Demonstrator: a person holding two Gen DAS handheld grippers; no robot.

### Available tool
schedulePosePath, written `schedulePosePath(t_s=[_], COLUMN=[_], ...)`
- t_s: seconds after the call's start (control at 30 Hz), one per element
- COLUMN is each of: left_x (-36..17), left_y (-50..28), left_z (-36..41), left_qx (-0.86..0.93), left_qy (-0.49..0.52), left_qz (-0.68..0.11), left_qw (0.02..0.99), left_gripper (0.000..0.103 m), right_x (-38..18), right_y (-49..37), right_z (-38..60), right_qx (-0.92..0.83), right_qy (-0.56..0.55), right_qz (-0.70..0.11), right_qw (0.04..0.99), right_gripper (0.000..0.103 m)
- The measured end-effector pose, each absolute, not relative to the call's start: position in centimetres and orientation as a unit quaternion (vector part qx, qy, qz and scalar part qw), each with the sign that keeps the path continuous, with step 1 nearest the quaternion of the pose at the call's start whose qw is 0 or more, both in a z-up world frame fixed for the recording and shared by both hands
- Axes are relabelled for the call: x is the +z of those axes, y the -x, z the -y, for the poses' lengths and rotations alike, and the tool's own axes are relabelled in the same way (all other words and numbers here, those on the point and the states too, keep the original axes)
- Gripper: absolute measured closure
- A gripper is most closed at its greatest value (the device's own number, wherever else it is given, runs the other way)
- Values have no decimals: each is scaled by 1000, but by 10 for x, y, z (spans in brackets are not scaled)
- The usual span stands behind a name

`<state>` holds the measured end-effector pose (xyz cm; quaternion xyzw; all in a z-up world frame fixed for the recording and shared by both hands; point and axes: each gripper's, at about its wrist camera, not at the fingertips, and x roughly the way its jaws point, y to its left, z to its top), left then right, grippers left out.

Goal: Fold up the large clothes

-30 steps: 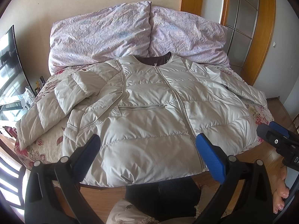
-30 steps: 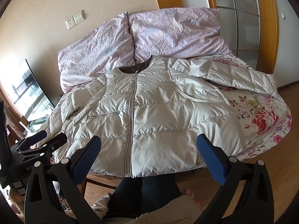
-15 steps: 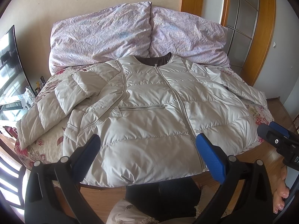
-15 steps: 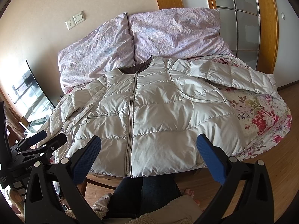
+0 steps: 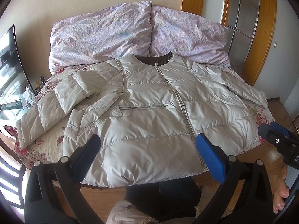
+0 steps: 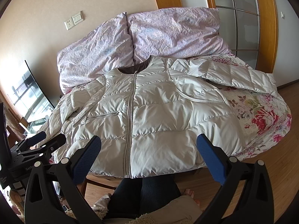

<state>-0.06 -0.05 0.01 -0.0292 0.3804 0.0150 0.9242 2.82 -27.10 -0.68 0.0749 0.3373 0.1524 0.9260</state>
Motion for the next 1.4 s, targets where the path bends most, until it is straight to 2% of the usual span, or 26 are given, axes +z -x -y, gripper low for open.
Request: schedulePosePath(t_s=[1.1,1.4], left_x=[-3,-16], left_y=[-1,-33], left_z=[-7,-10], left_qx=[17,26], left_qy=[30,19], left_qz=[-383,-391], left_qw=[923,920], left_gripper=[2,2], right_x=[-12,-15], right_y=[-35,-67], right_z=[270,273], right_qx=[152,127], right_qy=[-75,-88], right_qz=[-340,-356], right_qw=[925,922], right_gripper=[1,1])
